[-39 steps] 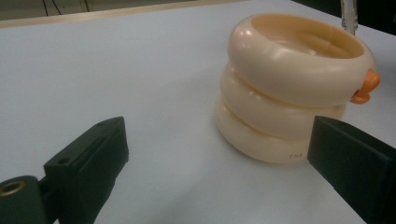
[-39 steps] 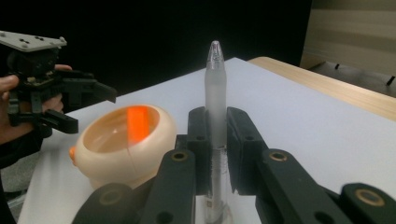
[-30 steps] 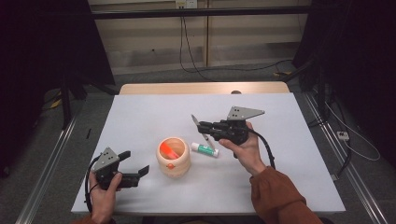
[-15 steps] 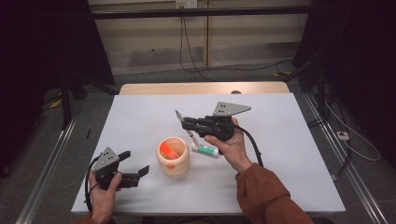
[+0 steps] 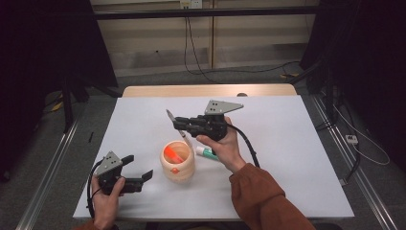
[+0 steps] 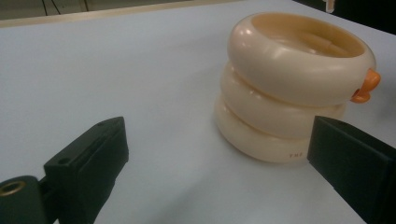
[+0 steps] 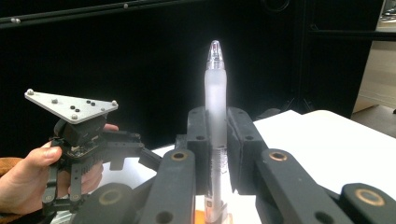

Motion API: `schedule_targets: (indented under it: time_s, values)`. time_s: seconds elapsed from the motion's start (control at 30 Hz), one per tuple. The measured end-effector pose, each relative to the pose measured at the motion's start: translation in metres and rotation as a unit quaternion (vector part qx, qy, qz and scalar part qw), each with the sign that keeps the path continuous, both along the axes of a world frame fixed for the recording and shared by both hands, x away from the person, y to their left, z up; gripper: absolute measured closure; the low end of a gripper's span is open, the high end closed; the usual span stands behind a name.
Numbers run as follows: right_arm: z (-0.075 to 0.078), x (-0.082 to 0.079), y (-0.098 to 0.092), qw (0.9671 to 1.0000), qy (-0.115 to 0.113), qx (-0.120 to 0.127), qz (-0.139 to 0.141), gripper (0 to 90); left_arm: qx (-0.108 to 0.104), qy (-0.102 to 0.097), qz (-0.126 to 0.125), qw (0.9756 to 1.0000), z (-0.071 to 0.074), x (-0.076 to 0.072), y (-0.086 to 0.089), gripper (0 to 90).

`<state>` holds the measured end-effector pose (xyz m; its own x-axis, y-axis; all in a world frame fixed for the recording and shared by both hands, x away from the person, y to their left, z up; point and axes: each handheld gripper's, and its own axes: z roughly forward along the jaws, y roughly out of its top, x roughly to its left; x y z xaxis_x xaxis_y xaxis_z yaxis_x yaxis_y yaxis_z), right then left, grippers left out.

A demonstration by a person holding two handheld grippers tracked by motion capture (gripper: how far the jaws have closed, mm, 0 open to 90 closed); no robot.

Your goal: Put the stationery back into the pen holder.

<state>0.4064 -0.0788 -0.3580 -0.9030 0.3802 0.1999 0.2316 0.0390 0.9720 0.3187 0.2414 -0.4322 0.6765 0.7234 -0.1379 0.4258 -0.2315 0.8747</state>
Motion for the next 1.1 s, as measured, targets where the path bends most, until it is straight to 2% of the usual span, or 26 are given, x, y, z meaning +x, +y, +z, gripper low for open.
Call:
schedule_targets:
  time_s: [0.17, 0.5, 1.1]
  values:
    - [-0.001, 0.001, 0.01, 0.9999, 0.001, -0.007, 0.012, 80.9, 0.0, 0.0, 0.0, 1.0, 0.0, 0.0, 0.0, 5.1]
    - [-0.016, 0.004, 0.029, 0.9995, 0.013, -0.019, 0.023, 80.8, 0.0, 0.001, 0.0, 1.0, 0.0, 0.0, 0.0, 5.1]
    - [-0.042, 0.0, 0.036, 0.9979, 0.015, -0.058, 0.026, 80.6, 0.0, 0.001, -0.001, 1.0, 0.0, 0.0, 0.0, 5.1]
